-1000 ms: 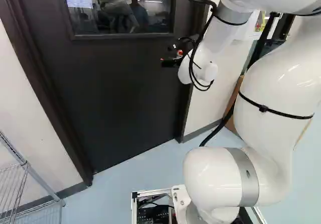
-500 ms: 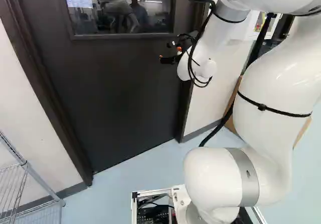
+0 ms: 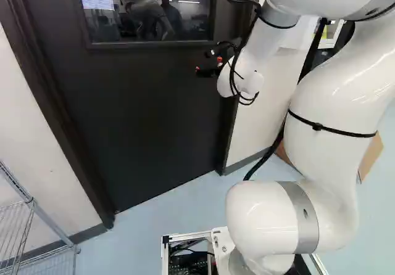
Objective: Open the door and move inside
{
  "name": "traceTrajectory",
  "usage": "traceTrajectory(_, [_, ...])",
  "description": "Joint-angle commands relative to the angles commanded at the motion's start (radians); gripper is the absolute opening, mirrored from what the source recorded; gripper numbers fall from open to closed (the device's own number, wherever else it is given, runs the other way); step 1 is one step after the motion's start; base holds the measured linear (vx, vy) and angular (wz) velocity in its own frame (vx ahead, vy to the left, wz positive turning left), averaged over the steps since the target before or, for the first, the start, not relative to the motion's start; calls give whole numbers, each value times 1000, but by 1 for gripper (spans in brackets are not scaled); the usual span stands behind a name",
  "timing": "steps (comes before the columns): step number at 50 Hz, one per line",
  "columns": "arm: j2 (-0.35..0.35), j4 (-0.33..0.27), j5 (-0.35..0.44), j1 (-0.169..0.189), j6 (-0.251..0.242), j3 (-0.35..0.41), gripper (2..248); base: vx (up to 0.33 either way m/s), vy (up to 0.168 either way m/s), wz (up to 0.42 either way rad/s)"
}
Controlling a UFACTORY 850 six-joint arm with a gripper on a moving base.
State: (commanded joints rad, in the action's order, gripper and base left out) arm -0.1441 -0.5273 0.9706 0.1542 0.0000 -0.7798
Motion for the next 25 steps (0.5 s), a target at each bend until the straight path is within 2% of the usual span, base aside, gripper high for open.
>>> traceTrajectory(25, [-29,0,0,-2,0,-23,247,0,0,0])
